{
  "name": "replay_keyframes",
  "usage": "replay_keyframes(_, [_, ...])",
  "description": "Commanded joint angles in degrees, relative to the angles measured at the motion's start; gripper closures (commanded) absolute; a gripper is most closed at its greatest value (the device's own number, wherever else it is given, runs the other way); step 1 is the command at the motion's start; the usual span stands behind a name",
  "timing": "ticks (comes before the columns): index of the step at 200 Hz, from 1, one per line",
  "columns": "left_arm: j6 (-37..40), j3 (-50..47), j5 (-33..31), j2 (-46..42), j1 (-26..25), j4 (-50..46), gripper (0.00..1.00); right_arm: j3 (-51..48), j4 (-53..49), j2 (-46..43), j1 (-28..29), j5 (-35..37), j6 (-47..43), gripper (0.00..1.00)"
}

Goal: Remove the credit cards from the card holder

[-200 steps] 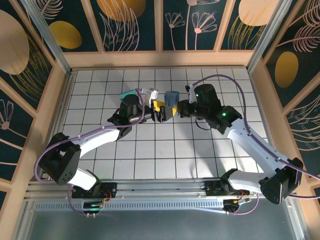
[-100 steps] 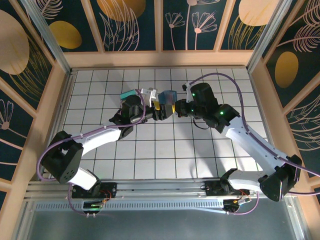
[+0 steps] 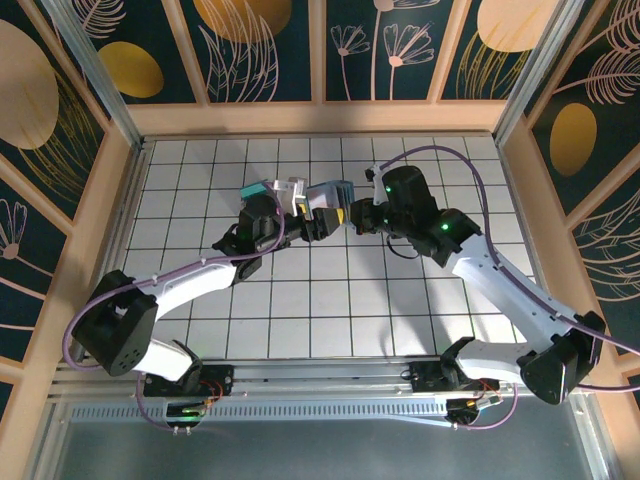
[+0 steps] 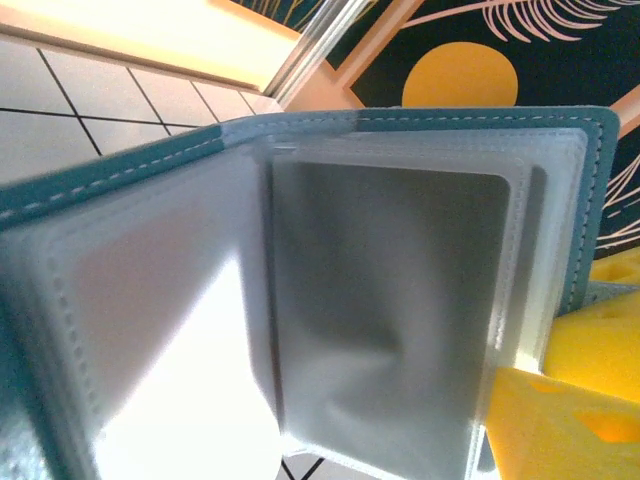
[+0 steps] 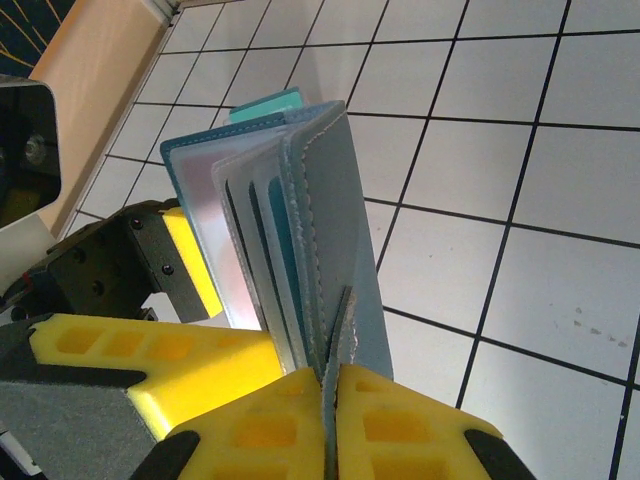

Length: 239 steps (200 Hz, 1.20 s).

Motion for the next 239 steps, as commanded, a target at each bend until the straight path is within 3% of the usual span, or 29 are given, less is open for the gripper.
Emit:
replay_keyframes(1, [-1.2, -0.4, -0.5, -0.9, 0.3, 0.9, 0.16, 0.0, 1.1, -2.2, 0.0, -1.1, -0.3, 1.00])
replay_keyframes(81, [-1.5, -0.3, 6.3, -0.7, 0.4, 5.9, 0.09, -1.8, 3.5, -2.4, -2.1, -3.8, 0.1, 1.00])
replay_keyframes(140, [-1.5, -0.3, 7.5, -0.4, 0.4, 7.3, 0.28, -3.1, 6.3, -2.4, -2.9, -6.7, 0.7, 1.00])
replay_keyframes(239, [-1.4, -0.2, 6.6, -0.8, 0.3, 6.8, 0.24, -4.2, 7.8, -3.2, -3.9, -8.4, 1.0, 1.00])
